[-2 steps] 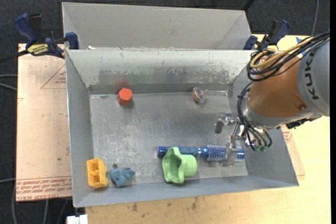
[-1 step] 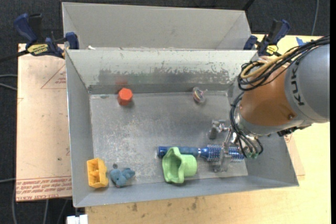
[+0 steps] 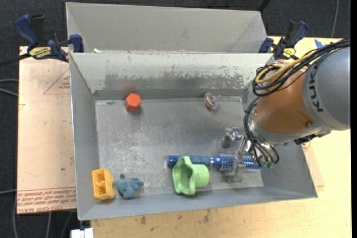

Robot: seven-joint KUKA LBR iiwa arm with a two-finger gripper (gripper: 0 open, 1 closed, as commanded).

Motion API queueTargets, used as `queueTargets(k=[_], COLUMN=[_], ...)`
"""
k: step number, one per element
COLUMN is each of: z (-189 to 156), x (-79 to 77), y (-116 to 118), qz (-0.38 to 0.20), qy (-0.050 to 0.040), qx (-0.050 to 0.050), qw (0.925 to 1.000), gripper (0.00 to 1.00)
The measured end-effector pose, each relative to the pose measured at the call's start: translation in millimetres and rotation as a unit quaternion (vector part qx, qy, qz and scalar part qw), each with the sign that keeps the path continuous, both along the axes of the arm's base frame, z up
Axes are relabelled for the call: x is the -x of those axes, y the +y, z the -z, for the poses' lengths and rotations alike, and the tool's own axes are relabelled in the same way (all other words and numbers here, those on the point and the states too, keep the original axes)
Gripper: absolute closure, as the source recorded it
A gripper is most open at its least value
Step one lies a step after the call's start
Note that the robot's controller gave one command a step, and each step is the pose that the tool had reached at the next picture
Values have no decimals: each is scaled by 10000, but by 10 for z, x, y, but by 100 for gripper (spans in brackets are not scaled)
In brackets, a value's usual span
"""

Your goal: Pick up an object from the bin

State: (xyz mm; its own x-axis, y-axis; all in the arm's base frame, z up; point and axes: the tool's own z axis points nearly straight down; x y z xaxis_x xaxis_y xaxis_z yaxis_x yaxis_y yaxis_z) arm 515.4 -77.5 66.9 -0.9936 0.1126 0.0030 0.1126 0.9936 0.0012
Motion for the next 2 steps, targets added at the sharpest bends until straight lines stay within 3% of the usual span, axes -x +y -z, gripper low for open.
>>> queueTargets(k=[1,2], z=[3,-390], x=[3,-7], y=[1,5], qz=[-1,-6], qy=[5,-34], qx=[1,7], qw=[10000,10000], gripper=[100,100])
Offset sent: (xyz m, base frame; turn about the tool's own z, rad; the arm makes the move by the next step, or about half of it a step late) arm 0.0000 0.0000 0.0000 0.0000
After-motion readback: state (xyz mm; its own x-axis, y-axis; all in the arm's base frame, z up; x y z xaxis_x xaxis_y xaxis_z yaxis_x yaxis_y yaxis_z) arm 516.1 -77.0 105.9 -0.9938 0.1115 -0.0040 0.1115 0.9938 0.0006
